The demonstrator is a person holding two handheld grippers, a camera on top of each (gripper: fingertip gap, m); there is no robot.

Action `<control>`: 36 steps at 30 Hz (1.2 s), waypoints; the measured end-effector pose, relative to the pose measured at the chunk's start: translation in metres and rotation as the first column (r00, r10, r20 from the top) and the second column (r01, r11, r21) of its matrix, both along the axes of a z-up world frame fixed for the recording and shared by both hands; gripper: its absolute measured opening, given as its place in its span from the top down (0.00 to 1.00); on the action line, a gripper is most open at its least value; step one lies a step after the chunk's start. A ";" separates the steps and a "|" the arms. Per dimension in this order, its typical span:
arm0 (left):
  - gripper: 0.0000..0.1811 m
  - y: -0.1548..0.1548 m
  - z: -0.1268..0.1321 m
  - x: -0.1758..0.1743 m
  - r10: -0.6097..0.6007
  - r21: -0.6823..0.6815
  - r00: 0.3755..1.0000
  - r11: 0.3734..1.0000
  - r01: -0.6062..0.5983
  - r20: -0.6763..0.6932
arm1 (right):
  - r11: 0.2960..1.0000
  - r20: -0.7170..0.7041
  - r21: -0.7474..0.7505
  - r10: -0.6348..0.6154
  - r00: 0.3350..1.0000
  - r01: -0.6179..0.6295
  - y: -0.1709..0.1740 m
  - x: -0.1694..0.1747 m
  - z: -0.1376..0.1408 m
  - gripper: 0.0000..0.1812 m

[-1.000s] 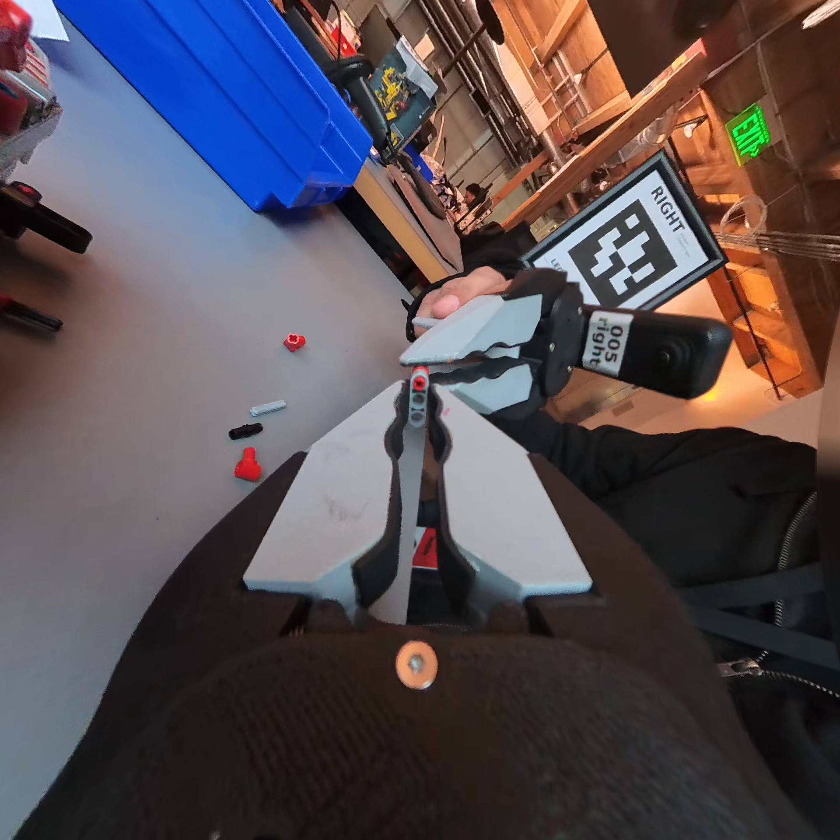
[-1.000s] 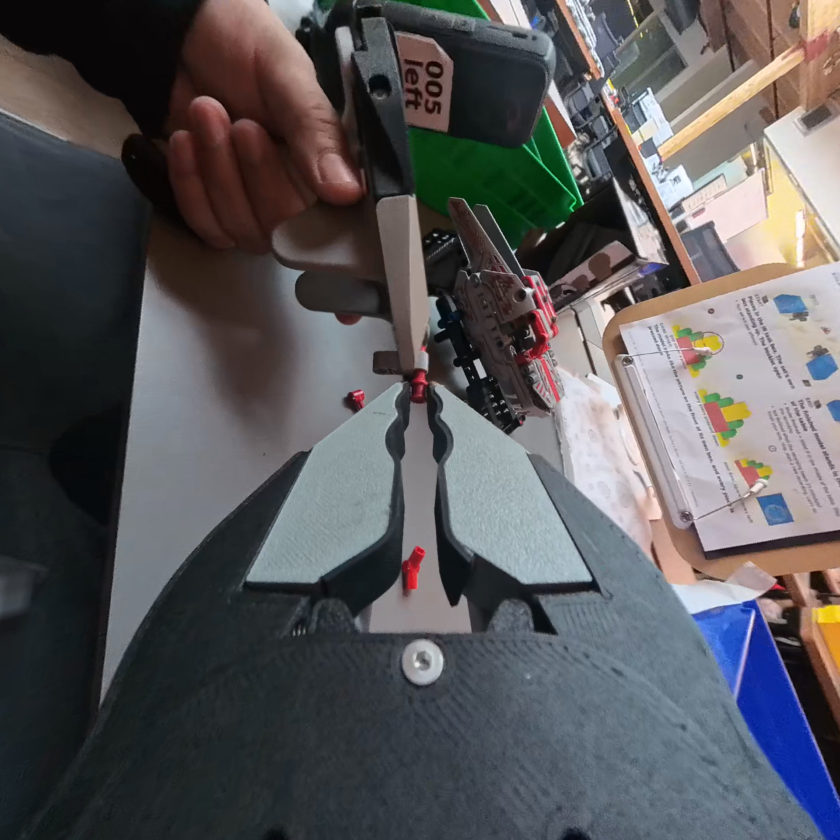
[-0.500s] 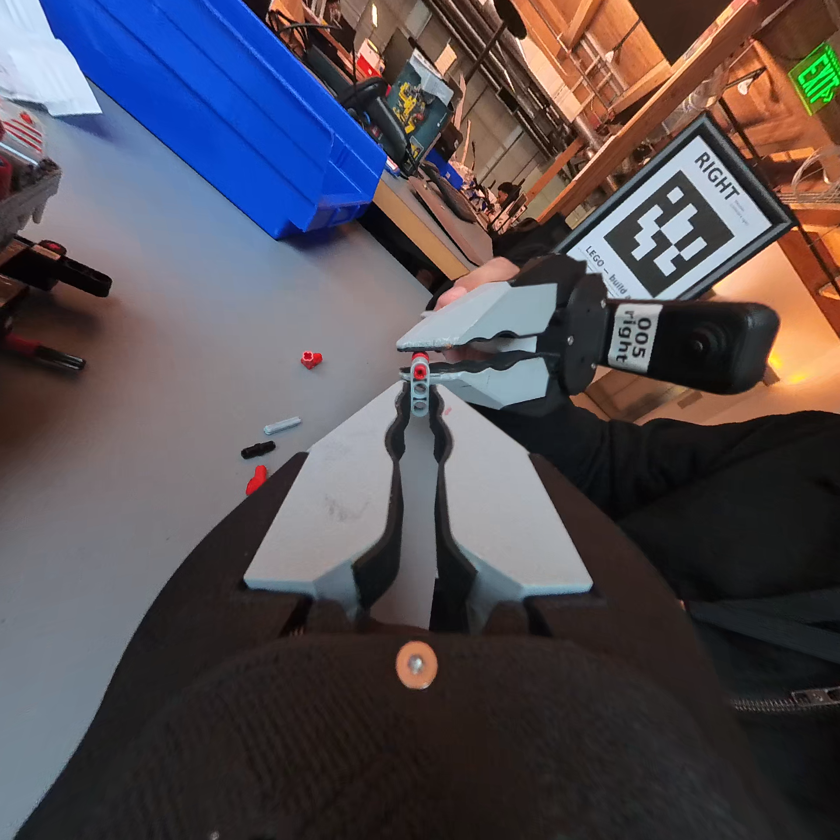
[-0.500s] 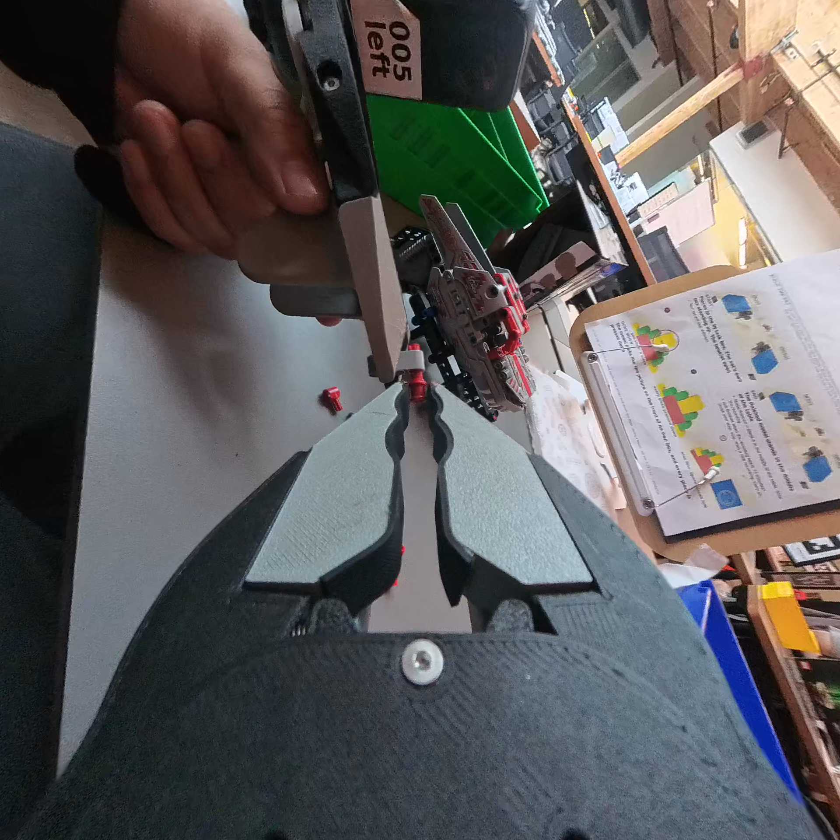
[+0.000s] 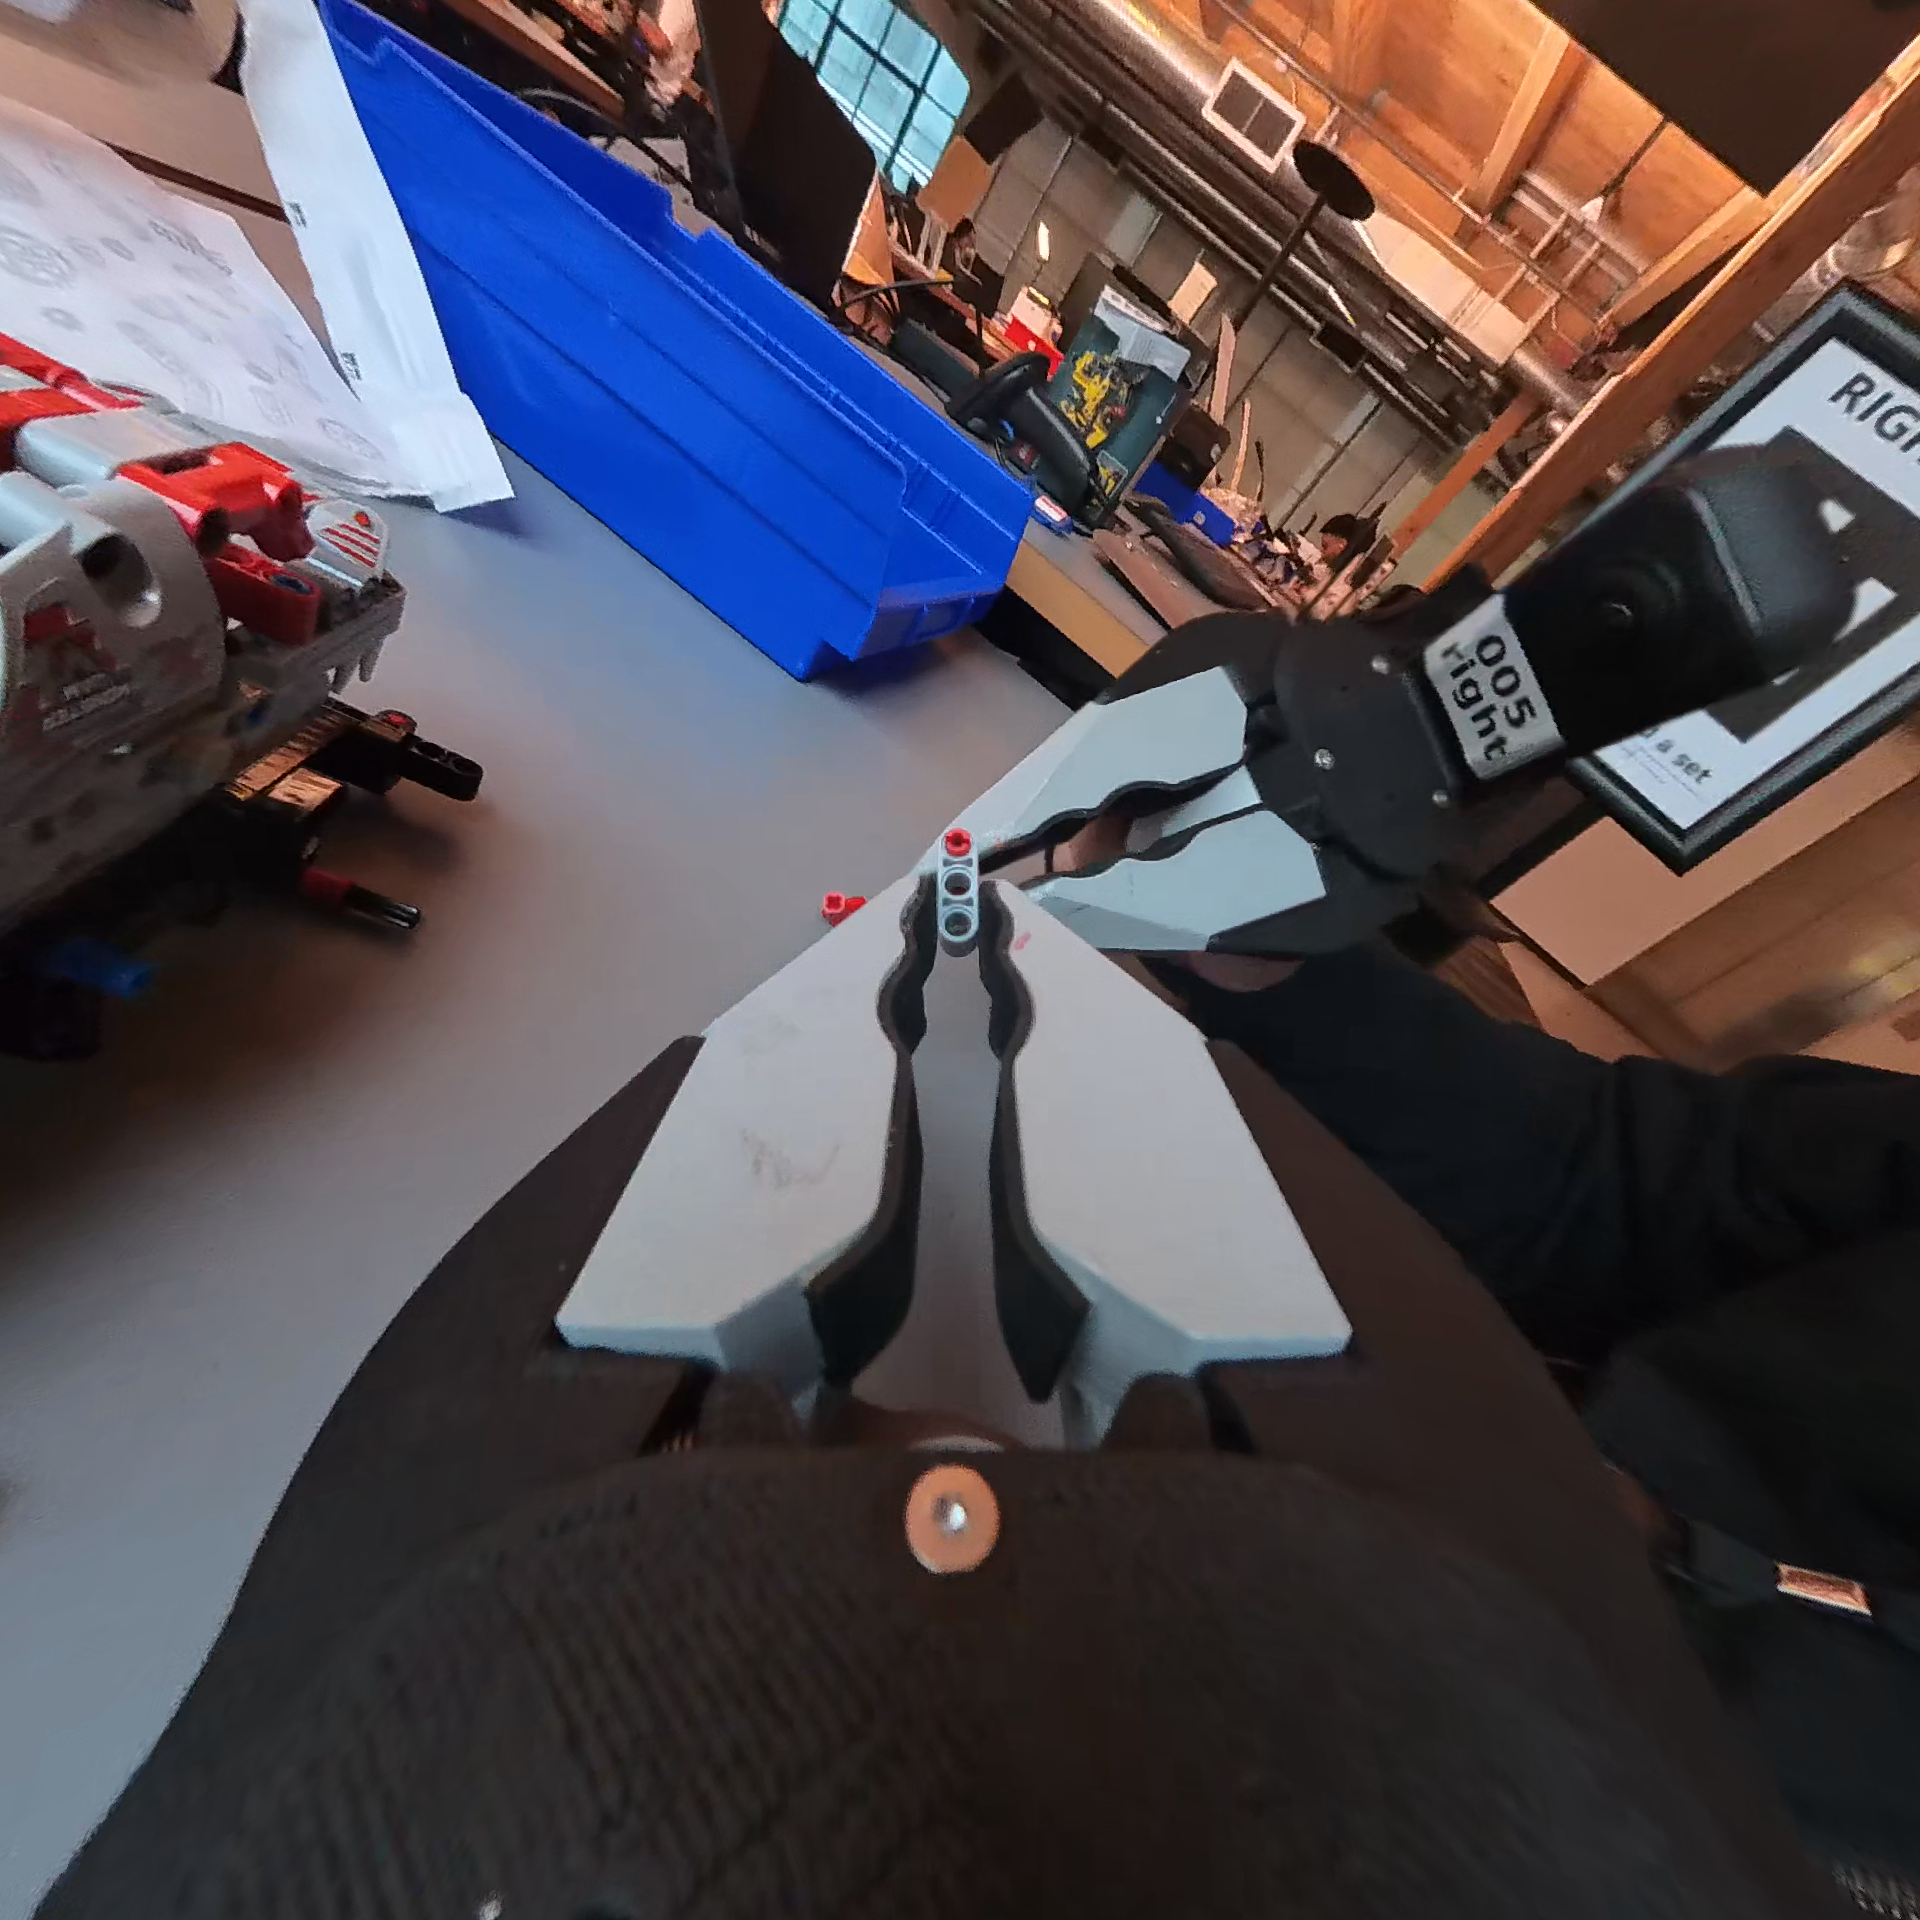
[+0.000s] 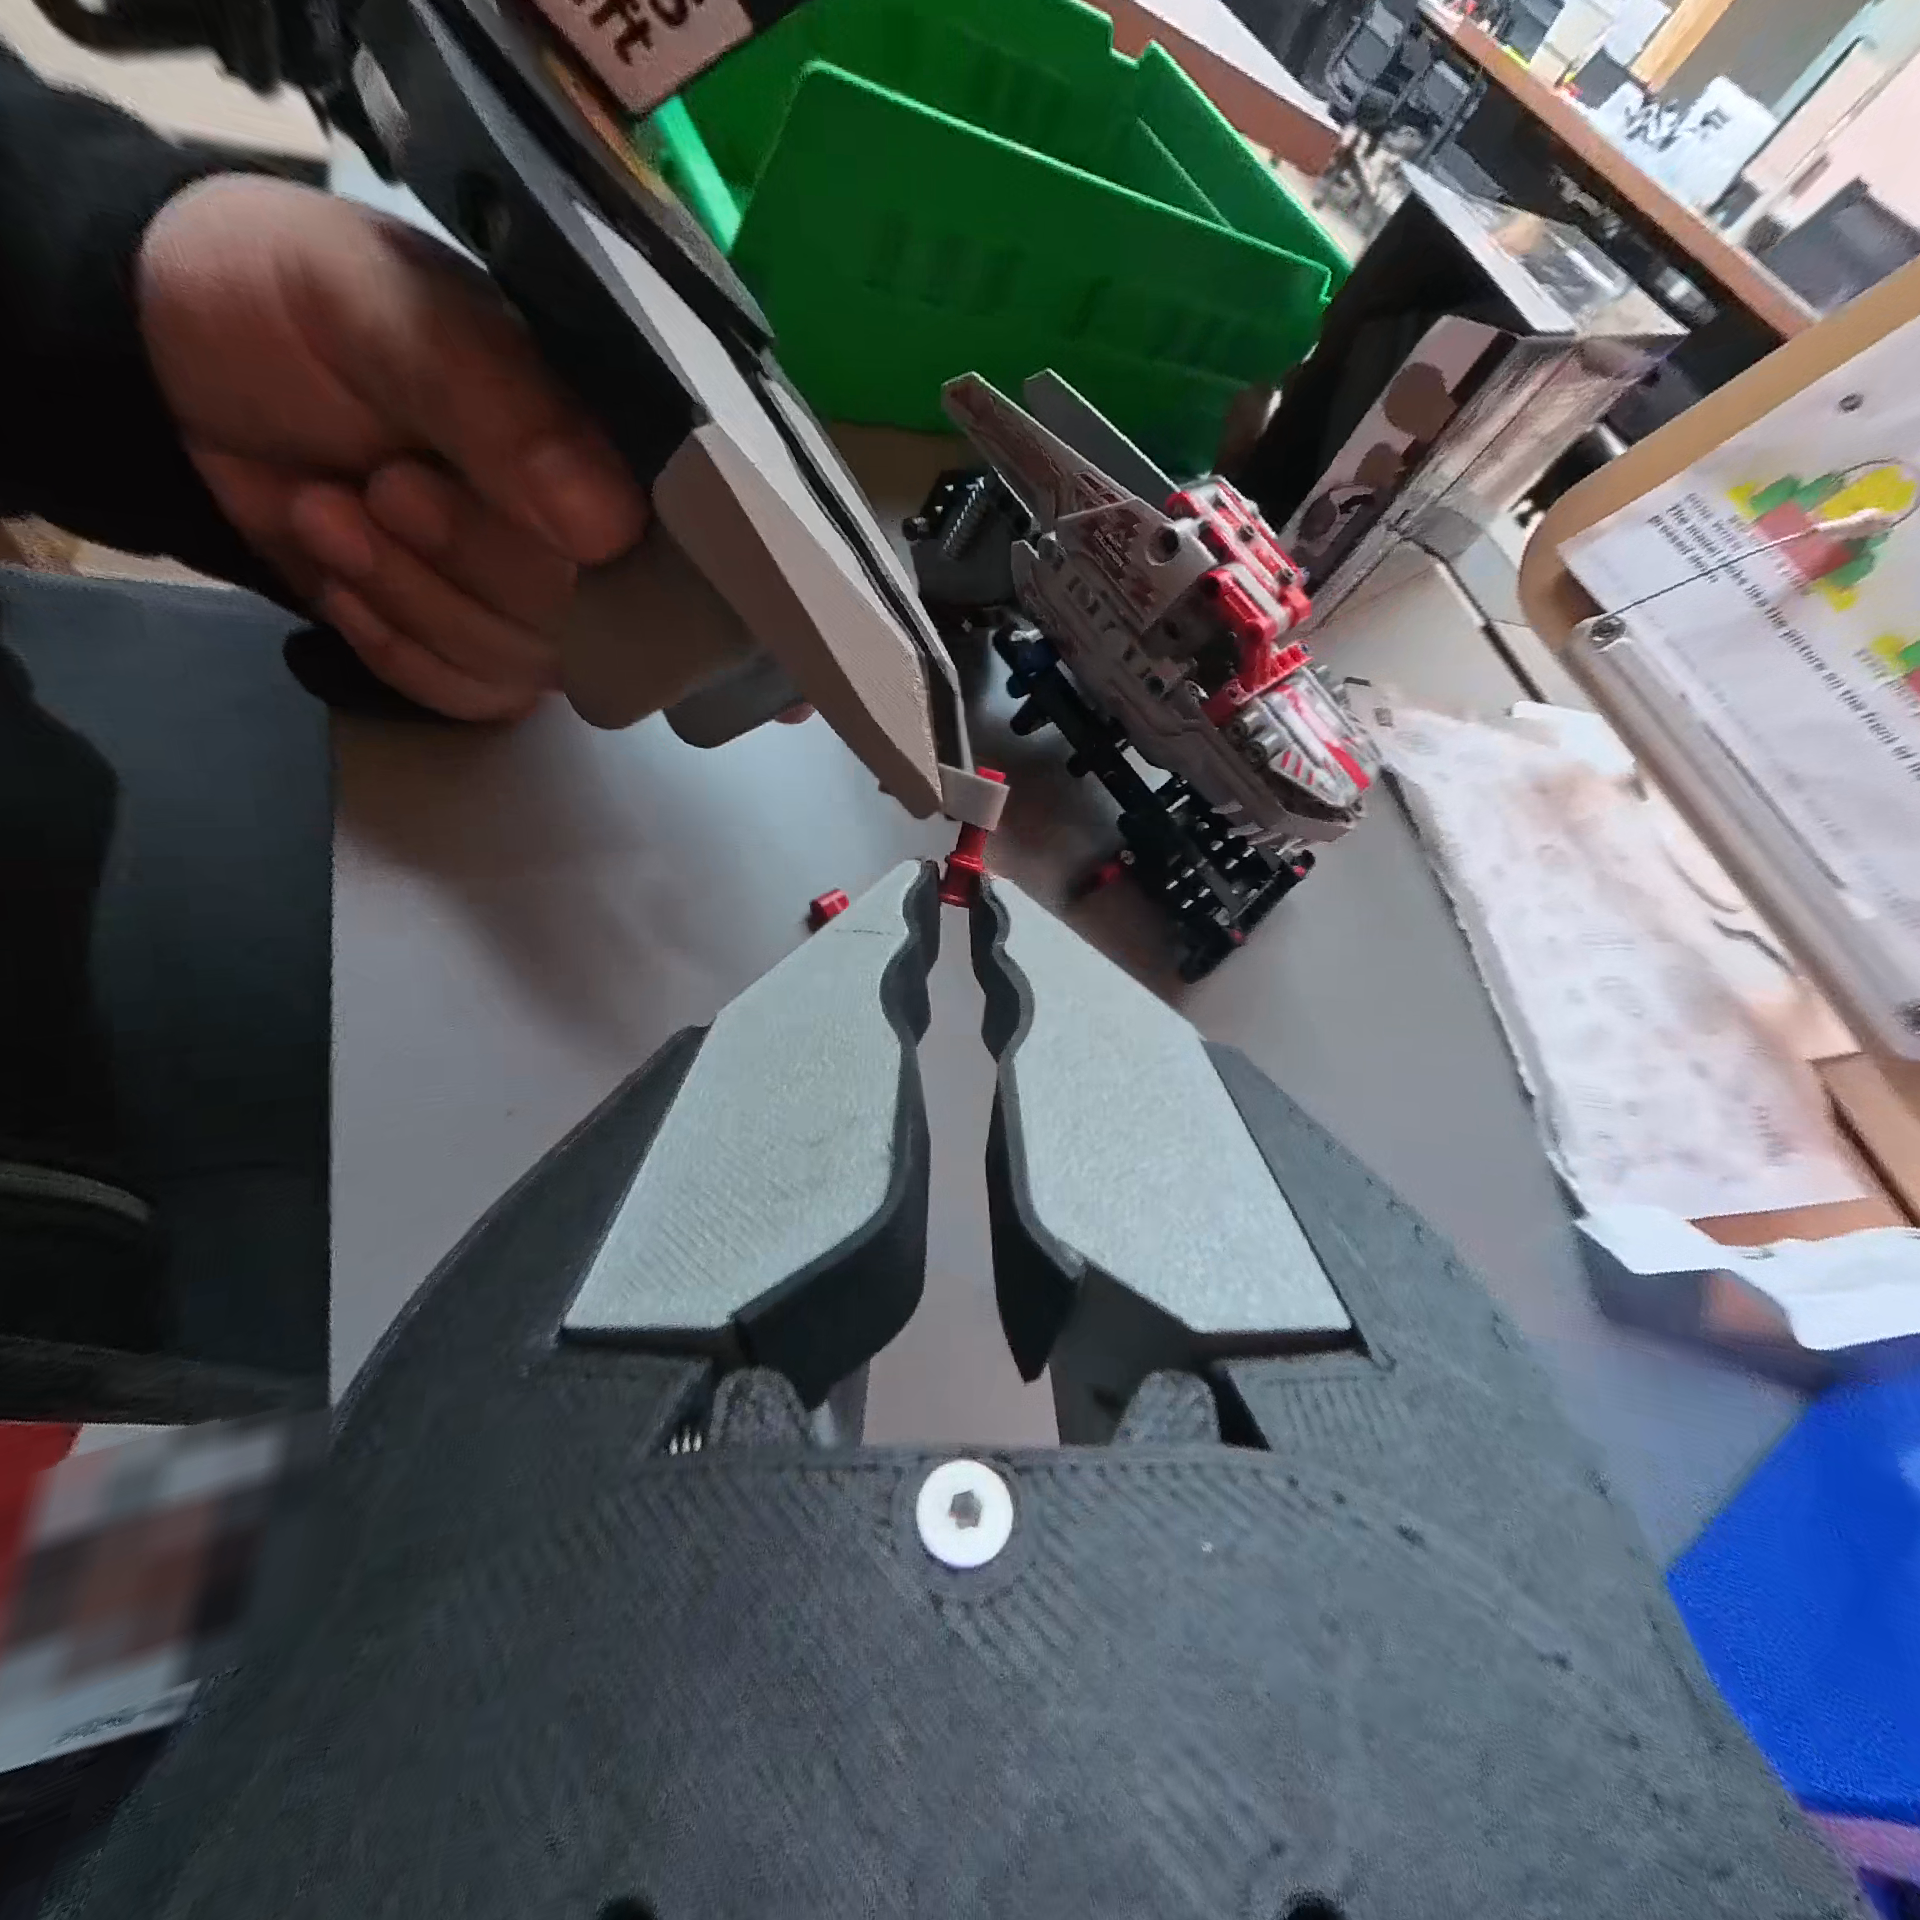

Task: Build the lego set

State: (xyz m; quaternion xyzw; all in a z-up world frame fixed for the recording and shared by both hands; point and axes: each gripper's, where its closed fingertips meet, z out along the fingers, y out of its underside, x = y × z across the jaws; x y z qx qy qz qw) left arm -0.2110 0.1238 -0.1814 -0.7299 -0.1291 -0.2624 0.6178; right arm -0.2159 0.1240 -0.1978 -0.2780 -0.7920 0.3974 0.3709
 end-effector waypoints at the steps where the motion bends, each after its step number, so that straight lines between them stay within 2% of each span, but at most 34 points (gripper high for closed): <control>1: 0.97 0.000 0.000 0.000 0.007 0.002 1.000 1.000 -0.007 -0.009 | 1.000 0.009 -0.016 0.006 1.000 -0.006 0.000 0.000 0.000 0.98; 7: 0.97 0.001 0.003 0.002 0.012 0.015 1.000 1.000 -0.012 -0.002 | 0.999 0.025 -0.036 0.025 0.999 -0.025 0.000 0.003 0.002 0.98; 13: 0.97 0.000 0.014 0.002 0.048 0.072 0.998 0.996 -0.051 0.048 | 0.983 0.035 -0.176 0.056 0.998 -0.049 -0.003 0.005 0.012 0.98; 15: 0.97 0.000 0.018 0.003 0.055 0.087 0.998 0.995 -0.058 0.036 | 0.982 0.028 -0.183 0.060 0.998 -0.054 -0.003 0.006 0.016 0.98; 17: 0.97 0.001 0.018 0.007 0.016 0.083 1.000 0.996 -0.018 0.020 | 0.985 0.033 -0.163 0.066 0.997 -0.059 -0.002 0.009 0.018 0.99; 21: 0.97 -0.010 0.013 0.022 -0.186 -0.013 0.982 0.982 0.186 -0.004 | 0.990 0.019 -0.056 0.129 0.991 -0.128 -0.010 0.020 0.018 0.98; 24: 0.97 -0.012 0.004 0.027 -0.209 -0.104 0.968 0.975 0.195 -0.139 | 0.988 0.012 0.068 0.138 0.990 -0.138 -0.014 0.022 0.014 0.98; 27: 0.96 -0.014 -0.002 0.032 -0.234 -0.144 0.952 0.967 0.208 -0.196 | 0.980 0.000 0.135 0.146 0.989 -0.145 -0.018 0.024 0.011 0.98; 31: 0.97 -0.016 -0.001 0.033 -0.256 -0.121 0.957 0.963 0.241 -0.132 | 0.978 -0.025 0.145 0.154 0.988 -0.149 -0.019 0.025 0.014 0.98; 36: 0.97 -0.013 0.000 0.033 -0.241 -0.101 0.968 0.967 0.234 -0.065 | 0.954 -0.123 0.277 0.151 0.981 -0.112 -0.016 0.025 0.016 0.98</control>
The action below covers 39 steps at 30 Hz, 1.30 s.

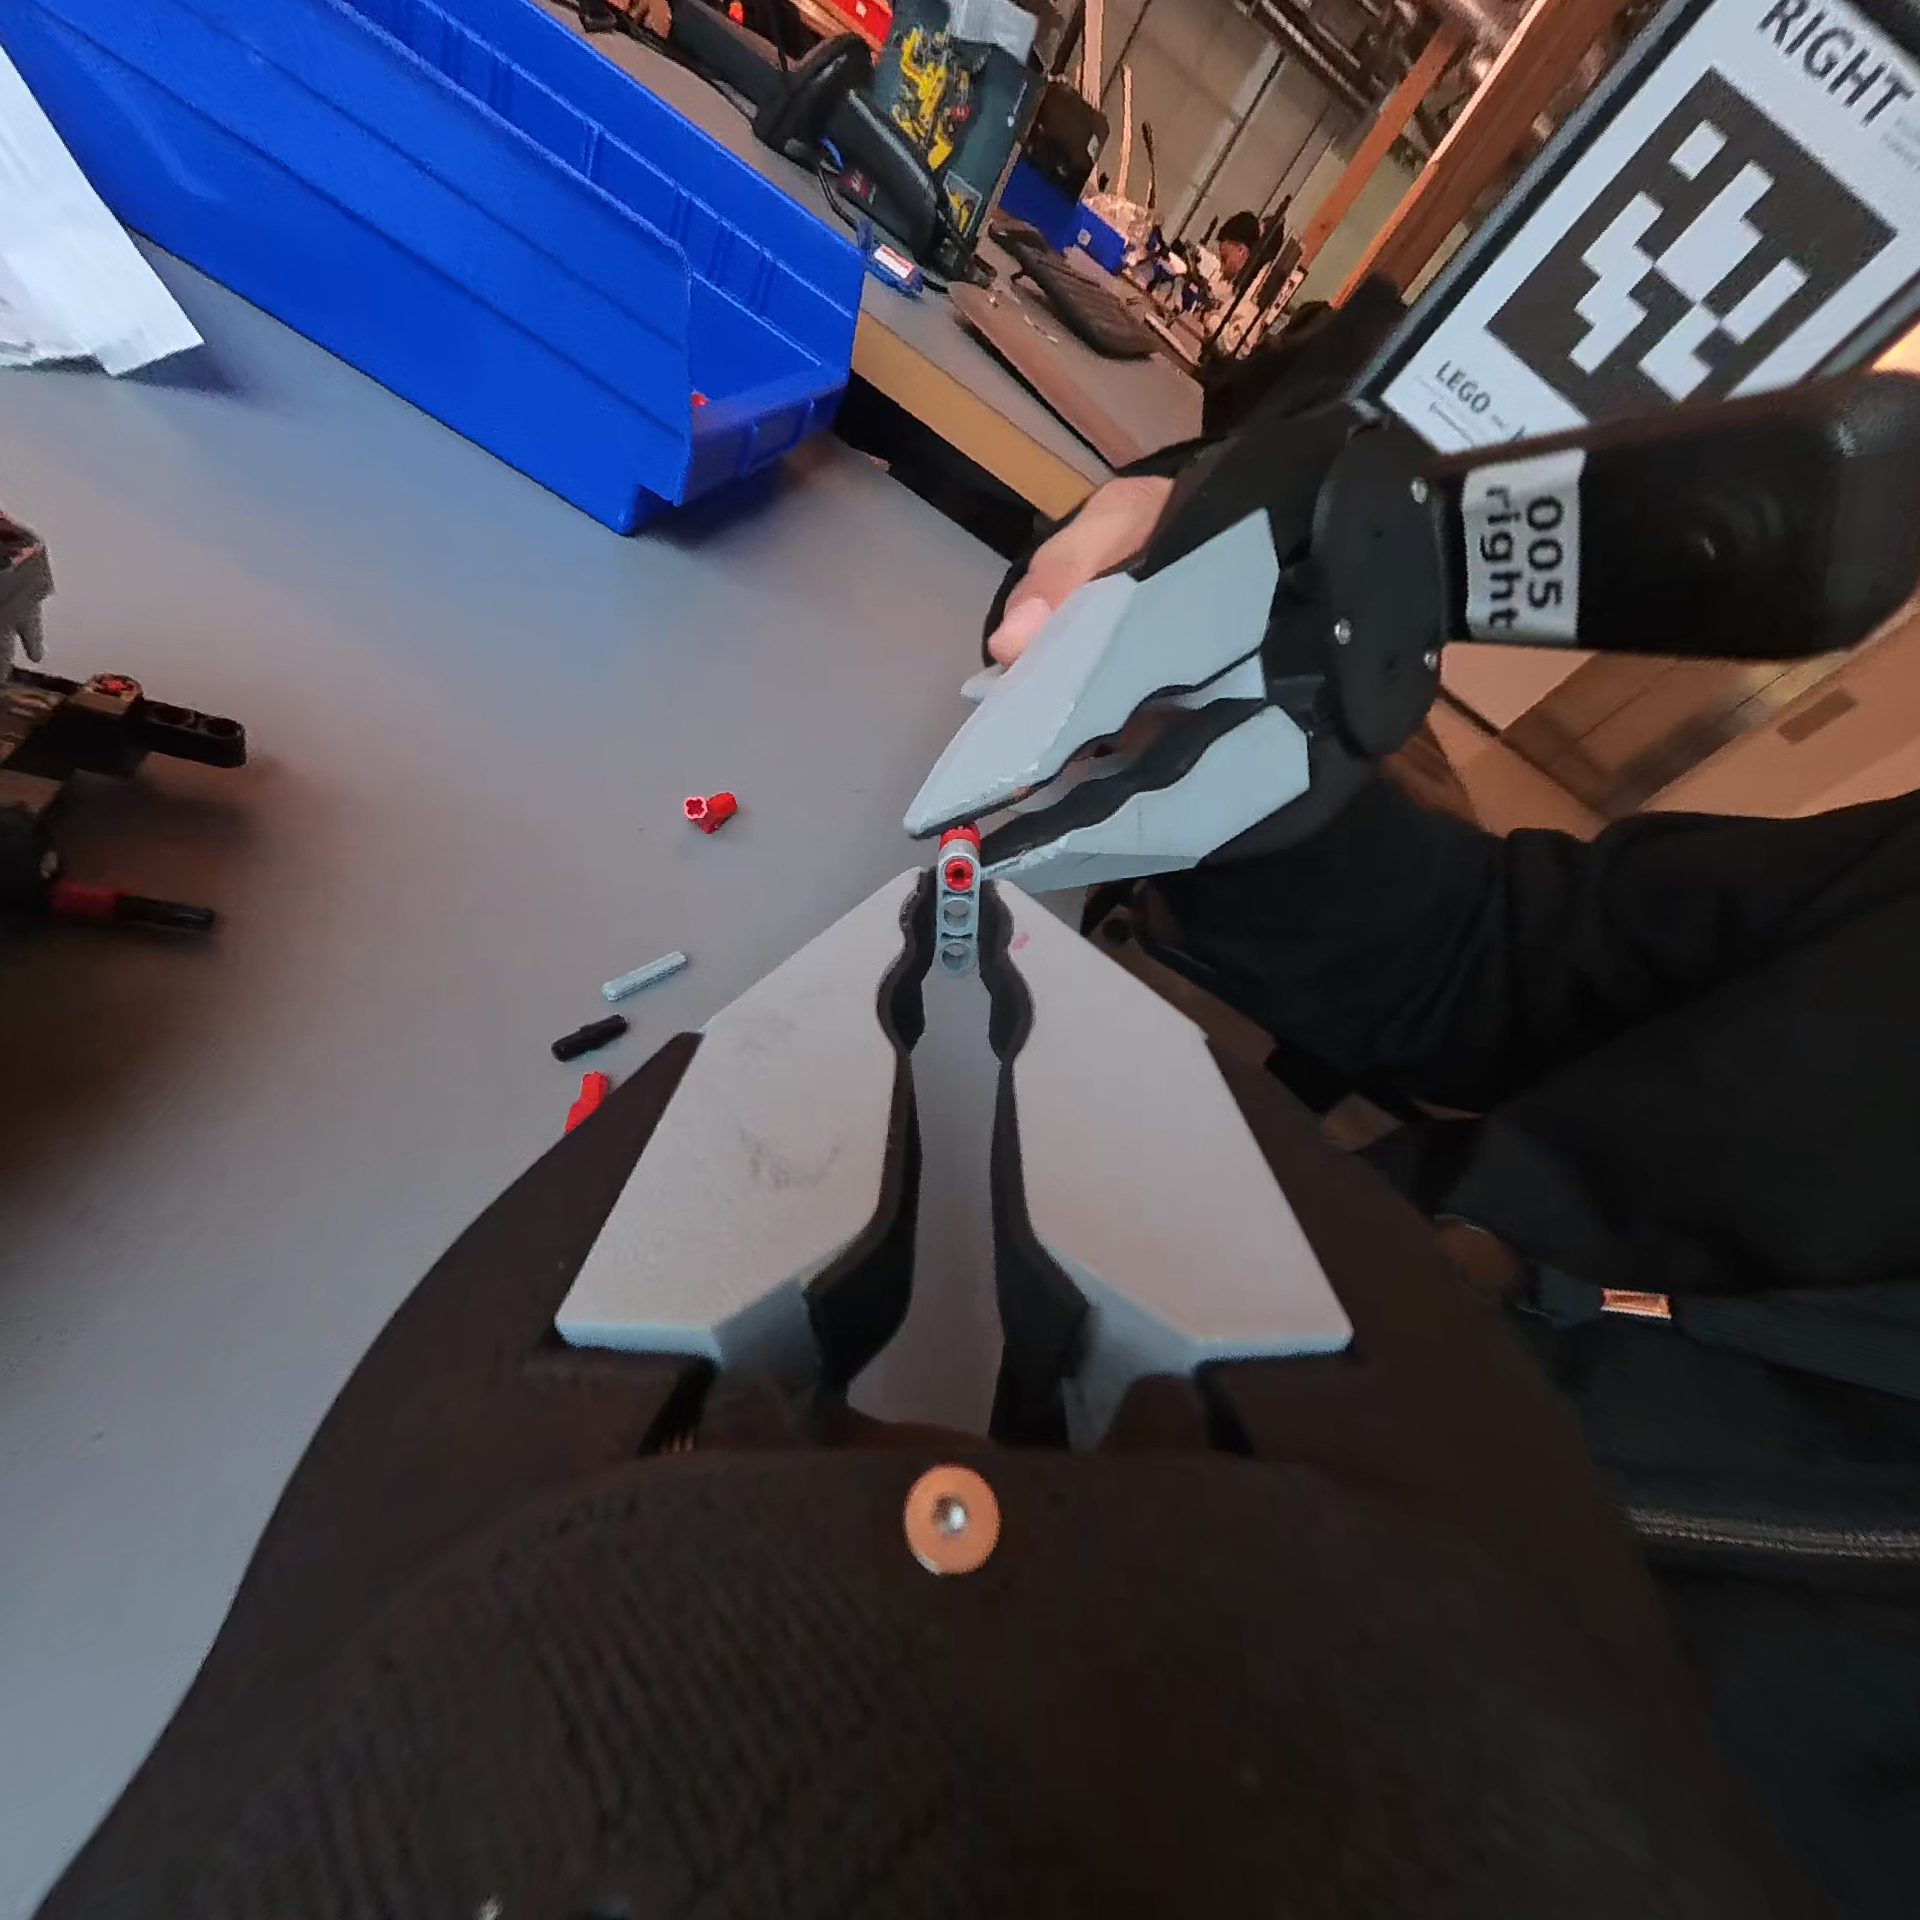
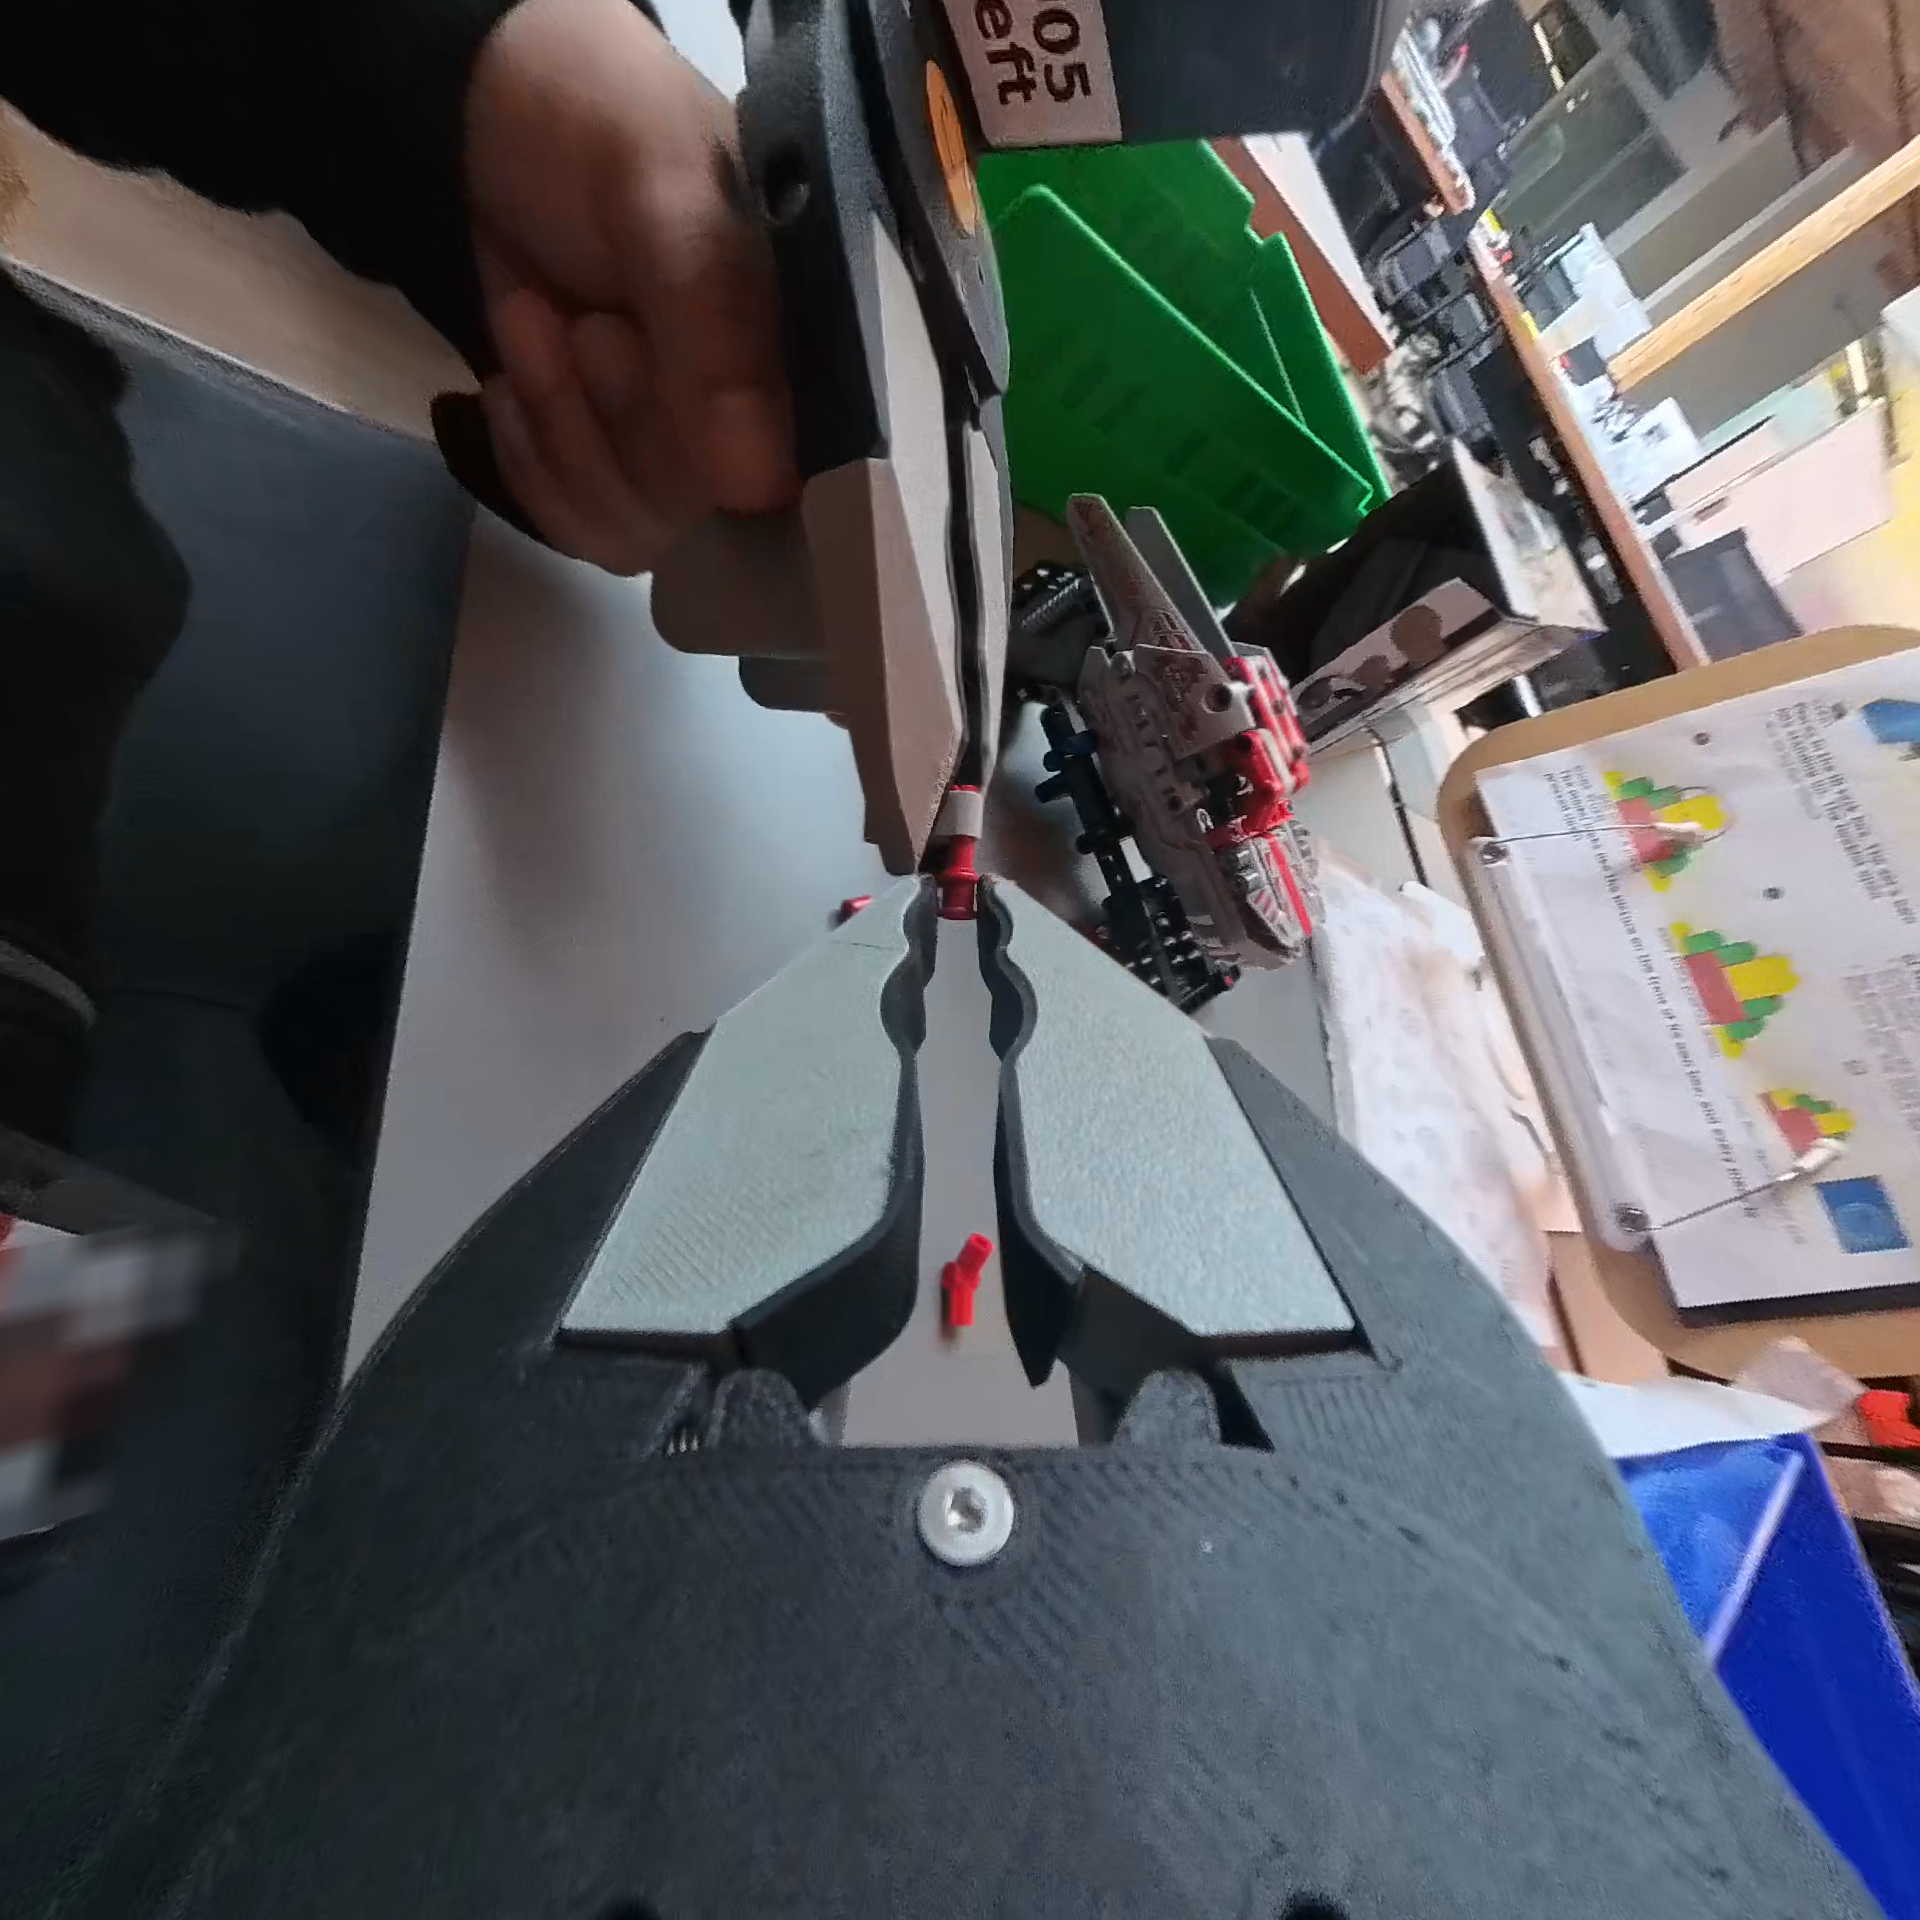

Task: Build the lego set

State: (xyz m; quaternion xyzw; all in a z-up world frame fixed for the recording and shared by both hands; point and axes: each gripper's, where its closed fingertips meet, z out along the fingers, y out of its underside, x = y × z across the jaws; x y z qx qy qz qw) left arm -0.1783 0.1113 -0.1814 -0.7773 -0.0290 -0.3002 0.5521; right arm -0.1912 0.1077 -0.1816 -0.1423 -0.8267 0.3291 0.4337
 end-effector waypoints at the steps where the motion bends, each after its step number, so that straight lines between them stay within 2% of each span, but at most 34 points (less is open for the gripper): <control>1: 0.97 0.000 0.001 -0.001 0.001 0.001 1.000 1.000 -0.001 0.031 | 1.000 -0.017 0.012 -0.007 1.000 0.007 0.000 0.000 0.001 0.98; 3: 0.97 0.002 0.005 -0.004 0.018 0.026 0.996 0.999 -0.021 0.086 | 0.999 -0.038 0.012 -0.030 0.999 0.031 0.002 -0.004 0.004 0.98; 5: 0.97 0.005 0.006 -0.011 0.072 0.034 0.995 0.997 -0.075 0.075 | 0.997 -0.002 -0.002 -0.076 0.997 0.076 0.007 -0.009 0.002 0.98; 11: 0.97 0.012 -0.002 -0.023 0.237 0.043 0.956 0.971 -0.233 -0.171 | 0.988 0.104 -0.042 -0.144 0.984 0.149 0.016 -0.018 -0.013 0.98; 15: 0.97 0.014 -0.004 -0.023 0.262 0.056 0.927 0.965 -0.256 -0.269 | 0.983 0.153 -0.051 -0.165 0.974 0.174 0.018 -0.018 -0.016 0.98; 16: 0.97 0.014 -0.004 -0.026 0.285 0.066 0.912 0.958 -0.278 -0.293 | 0.979 0.170 -0.019 -0.198 0.965 0.204 0.023 -0.019 -0.021 0.98; 18: 0.97 0.005 0.017 -0.044 0.366 0.152 0.891 0.929 -0.337 -0.269 | 0.941 0.239 0.150 -0.332 0.913 0.303 0.054 -0.020 -0.051 0.99; 19: 0.97 -0.001 0.030 -0.051 0.362 0.170 0.906 0.929 -0.330 -0.220 | 0.952 0.276 0.121 -0.304 0.912 0.281 0.054 -0.017 -0.059 0.99; 20: 0.97 -0.006 0.034 -0.053 0.327 0.155 0.924 0.941 -0.300 -0.199 | 0.968 0.311 0.030 -0.247 0.918 0.250 0.046 -0.015 -0.059 0.99; 22: 0.97 -0.010 0.031 -0.058 0.302 0.107 0.934 0.952 -0.286 -0.190 | 0.960 0.332 -0.068 -0.235 0.914 0.271 0.044 -0.020 -0.051 0.99; 24: 0.97 -0.008 0.019 -0.049 0.244 0.052 0.949 0.970 -0.238 -0.198 | 0.953 0.315 -0.076 -0.256 0.914 0.294 0.048 -0.025 -0.045 0.99; 28: 0.97 0.000 0.000 -0.038 0.212 0.022 0.916 0.976 -0.217 -0.341 | 0.954 0.259 -0.065 -0.268 0.928 0.293 0.052 -0.025 -0.039 0.98; 31: 0.97 0.001 -0.006 -0.034 0.196 0.008 0.901 0.978 -0.209 -0.387 | 0.952 0.364 -0.058 -0.261 0.894 0.301 0.052 -0.021 -0.053 0.93; 34: 0.97 0.002 -0.013 -0.039 0.210 0.005 0.853 0.972 -0.236 -0.477 | 0.943 0.478 -0.074 -0.251 0.842 0.324 0.054 -0.016 -0.069 0.90; 36: 0.97 0.003 -0.018 -0.039 0.204 0.001 0.823 0.971 -0.240 -0.530 | 0.941 0.515 -0.090 -0.236 0.824 0.326 0.054 -0.014 -0.073 0.88; 39: 0.97 0.004 -0.027 -0.040 0.187 -0.016 0.768 0.968 -0.249 -0.613 | 0.938 0.539 -0.117 -0.217 0.814 0.327 0.055 -0.012 -0.074 0.90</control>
